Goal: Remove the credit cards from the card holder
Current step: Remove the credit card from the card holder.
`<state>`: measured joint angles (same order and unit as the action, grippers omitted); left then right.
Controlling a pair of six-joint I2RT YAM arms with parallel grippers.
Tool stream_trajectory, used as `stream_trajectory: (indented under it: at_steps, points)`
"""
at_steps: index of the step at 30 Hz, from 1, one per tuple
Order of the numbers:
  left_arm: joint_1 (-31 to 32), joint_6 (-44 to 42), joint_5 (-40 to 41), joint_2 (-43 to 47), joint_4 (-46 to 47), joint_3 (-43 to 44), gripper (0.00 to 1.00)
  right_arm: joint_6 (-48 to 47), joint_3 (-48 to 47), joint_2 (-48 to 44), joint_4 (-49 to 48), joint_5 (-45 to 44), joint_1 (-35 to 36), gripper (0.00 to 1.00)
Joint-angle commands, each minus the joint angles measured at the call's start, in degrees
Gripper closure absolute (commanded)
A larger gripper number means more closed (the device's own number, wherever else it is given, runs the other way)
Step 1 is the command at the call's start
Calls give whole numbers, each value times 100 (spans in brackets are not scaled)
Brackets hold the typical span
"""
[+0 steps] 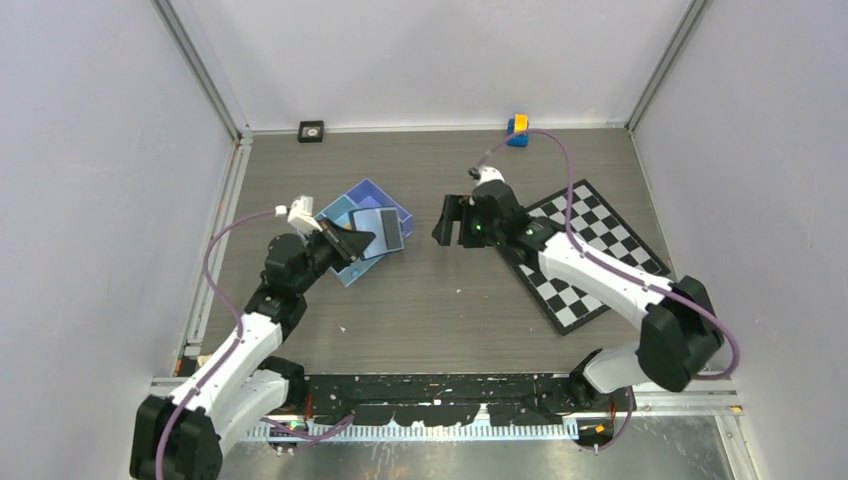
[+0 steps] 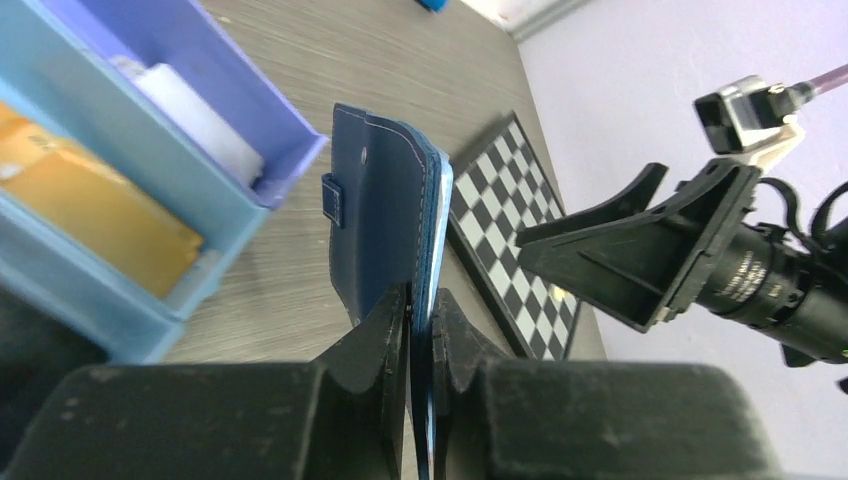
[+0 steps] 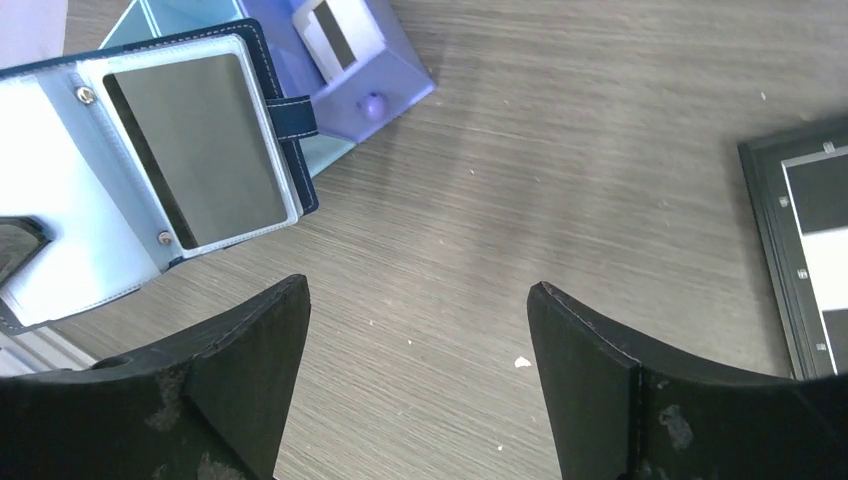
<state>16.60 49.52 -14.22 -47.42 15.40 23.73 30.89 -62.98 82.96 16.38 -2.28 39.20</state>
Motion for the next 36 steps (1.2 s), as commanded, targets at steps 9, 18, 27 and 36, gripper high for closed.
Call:
stream_trajectory:
  at_steps: [9, 18, 27, 36]
  points:
    - [346, 301, -1221, -900, 2347, 328, 100, 1058, 2194, -1142, -3649, 866, -332, 14]
    - [344, 993, -1963, -1354, 3887, 126, 100, 1866, 3104, -968, -6080, 2218, -783, 13]
    - [344, 1097, -2129, -1206, 3971, 194, 100, 2253, 3290, -559, -7330, 2690, -796, 12]
    - [361, 1389, -2380, -1656, 4432, 276, 100, 2477, 3278, -548, -7804, 3092, -796, 25]
